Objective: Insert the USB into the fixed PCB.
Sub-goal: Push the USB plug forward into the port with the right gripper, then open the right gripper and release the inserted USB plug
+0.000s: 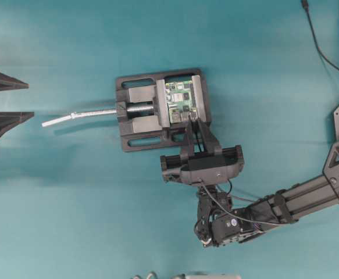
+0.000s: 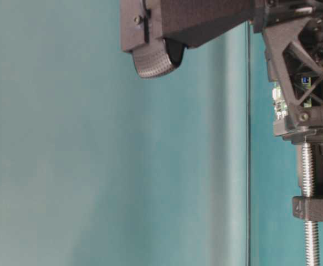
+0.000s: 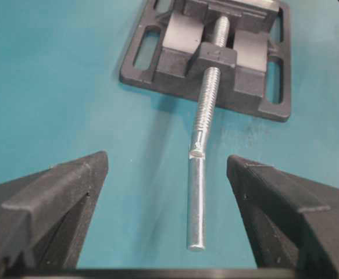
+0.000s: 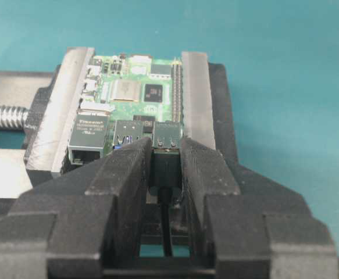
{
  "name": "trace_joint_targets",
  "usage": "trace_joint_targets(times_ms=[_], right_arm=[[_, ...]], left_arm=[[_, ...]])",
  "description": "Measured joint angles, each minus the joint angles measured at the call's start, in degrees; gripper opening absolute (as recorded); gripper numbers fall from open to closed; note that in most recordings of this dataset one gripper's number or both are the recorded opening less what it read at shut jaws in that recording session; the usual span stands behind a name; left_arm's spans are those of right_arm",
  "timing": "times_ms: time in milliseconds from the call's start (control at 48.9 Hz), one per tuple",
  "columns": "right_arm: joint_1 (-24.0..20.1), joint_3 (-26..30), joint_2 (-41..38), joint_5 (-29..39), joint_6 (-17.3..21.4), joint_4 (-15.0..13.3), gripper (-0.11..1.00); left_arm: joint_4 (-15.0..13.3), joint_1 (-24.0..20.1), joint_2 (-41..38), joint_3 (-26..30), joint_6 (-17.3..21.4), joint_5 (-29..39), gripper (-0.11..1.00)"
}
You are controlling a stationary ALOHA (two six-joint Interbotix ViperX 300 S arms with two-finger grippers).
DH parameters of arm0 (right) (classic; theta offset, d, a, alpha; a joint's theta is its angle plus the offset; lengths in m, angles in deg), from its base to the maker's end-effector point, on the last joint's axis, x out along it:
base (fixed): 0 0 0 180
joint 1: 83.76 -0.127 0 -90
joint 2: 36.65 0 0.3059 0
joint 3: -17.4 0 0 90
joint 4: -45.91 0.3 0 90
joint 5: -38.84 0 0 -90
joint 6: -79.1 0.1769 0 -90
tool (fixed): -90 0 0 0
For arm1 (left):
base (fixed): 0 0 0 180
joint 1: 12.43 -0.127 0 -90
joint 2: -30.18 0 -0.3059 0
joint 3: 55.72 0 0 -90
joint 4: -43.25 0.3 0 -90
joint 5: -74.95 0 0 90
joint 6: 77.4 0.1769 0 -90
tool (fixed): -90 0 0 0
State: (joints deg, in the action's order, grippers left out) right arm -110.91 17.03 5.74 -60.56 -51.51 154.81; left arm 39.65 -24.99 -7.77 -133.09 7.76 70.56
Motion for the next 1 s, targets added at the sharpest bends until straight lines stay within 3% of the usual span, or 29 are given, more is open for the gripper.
trace_joint_targets(times_ms=[1002], right_arm=[[-1.2, 0.0, 0.0, 0.7, -0.7, 1.6, 0.21]], left_arm=[[0.0, -0.2, 0.1, 0.0, 0.1, 0.0, 0.99]])
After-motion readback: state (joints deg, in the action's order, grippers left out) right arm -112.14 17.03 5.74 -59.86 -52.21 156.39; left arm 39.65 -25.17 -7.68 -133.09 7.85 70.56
